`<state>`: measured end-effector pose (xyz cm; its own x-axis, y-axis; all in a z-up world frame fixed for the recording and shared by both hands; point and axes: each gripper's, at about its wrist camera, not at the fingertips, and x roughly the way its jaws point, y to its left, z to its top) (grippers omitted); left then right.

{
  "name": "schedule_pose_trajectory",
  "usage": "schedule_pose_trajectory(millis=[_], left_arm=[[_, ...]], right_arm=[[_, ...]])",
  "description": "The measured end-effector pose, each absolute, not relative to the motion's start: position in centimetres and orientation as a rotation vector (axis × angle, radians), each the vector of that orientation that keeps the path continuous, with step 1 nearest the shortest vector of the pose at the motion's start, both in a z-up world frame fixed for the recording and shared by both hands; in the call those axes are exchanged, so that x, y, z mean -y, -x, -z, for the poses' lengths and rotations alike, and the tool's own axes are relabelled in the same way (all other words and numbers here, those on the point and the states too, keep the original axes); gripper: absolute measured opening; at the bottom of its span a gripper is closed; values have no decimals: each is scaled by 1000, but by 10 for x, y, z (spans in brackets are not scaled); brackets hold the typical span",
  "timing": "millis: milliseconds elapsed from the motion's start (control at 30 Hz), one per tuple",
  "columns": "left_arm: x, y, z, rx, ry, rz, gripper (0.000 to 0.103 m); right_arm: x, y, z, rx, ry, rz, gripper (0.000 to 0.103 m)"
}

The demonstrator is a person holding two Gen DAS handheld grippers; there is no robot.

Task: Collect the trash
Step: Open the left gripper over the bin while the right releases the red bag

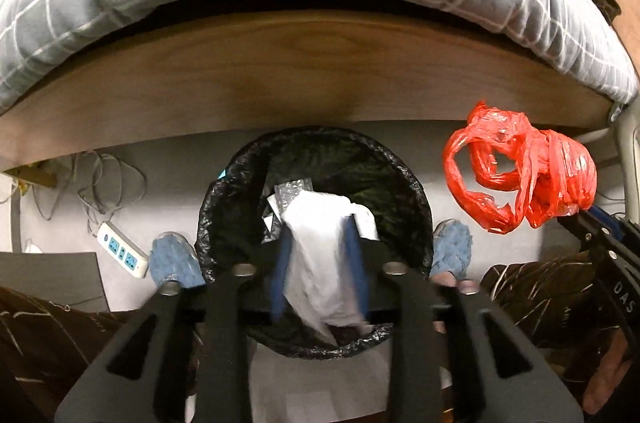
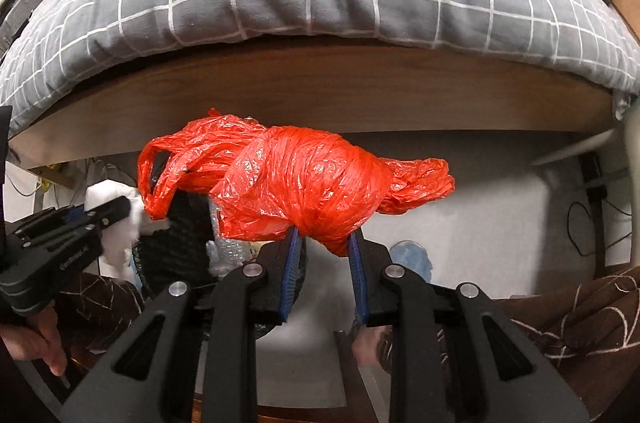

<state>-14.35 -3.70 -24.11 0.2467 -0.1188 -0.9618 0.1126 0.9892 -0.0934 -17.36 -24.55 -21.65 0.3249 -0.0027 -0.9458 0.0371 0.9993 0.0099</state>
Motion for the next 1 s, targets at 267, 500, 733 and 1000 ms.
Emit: schedule_pose_trajectory(millis=[267, 500, 733, 1000], left_arm=[[34, 148, 244, -1303, -41, 123, 75], [9, 156, 229, -1253, -44, 62, 94], [-29, 163, 213, -1228, -9, -7, 97], [-52, 172, 208, -1227, -10, -68, 97]], right_arm=[[230, 172, 221, -1240, -14, 4, 22], [209, 168, 219, -1250, 5, -60, 23], [174, 167, 223, -1277, 39, -128, 23], [150, 171, 228, -1309, 71, -189, 31]])
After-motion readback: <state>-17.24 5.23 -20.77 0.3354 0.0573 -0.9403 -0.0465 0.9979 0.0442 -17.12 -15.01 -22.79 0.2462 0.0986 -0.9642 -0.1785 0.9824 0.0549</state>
